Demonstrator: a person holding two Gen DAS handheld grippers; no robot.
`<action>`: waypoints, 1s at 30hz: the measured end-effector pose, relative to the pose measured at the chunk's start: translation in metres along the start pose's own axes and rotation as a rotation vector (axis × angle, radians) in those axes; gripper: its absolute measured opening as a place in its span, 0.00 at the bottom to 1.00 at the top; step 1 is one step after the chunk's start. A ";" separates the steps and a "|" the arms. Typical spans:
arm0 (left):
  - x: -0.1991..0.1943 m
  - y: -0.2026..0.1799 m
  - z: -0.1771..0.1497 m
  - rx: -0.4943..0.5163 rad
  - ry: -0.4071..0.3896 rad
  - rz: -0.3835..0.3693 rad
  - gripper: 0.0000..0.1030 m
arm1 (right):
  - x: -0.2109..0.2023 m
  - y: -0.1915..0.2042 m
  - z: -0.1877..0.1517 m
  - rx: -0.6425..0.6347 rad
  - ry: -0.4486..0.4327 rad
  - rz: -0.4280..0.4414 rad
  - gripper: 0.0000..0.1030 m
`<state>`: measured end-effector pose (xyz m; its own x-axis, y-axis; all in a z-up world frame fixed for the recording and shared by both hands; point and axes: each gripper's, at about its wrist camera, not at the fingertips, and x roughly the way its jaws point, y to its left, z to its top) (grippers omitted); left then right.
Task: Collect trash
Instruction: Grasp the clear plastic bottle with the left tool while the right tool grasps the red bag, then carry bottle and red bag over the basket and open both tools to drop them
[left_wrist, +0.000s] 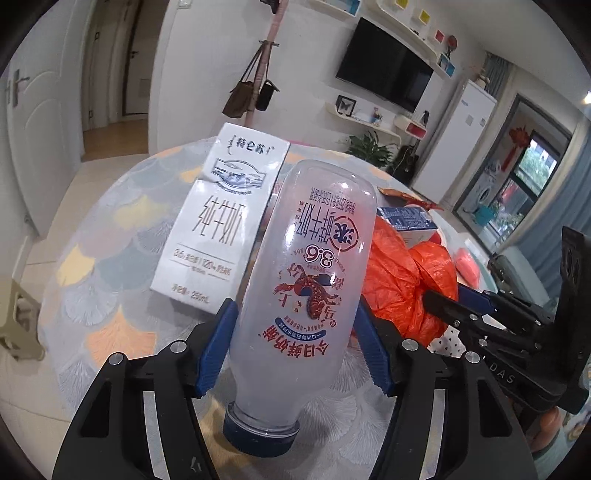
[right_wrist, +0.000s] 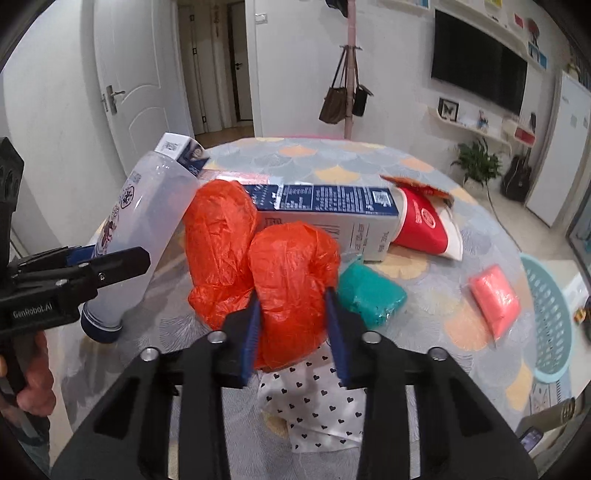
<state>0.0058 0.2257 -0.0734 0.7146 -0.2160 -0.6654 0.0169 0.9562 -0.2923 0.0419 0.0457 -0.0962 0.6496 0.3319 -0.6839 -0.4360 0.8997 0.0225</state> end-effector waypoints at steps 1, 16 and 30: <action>-0.004 -0.004 0.000 0.000 -0.007 -0.003 0.59 | -0.003 0.000 0.000 -0.002 -0.007 -0.001 0.24; -0.029 -0.084 0.025 0.113 -0.113 -0.114 0.59 | -0.073 -0.062 0.010 0.097 -0.159 -0.107 0.22; 0.029 -0.212 0.064 0.258 -0.079 -0.209 0.59 | -0.117 -0.193 0.005 0.246 -0.249 -0.332 0.22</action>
<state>0.0673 0.0290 0.0134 0.7289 -0.4065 -0.5508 0.3380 0.9134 -0.2268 0.0536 -0.1653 -0.0167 0.8714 0.0466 -0.4883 -0.0391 0.9989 0.0255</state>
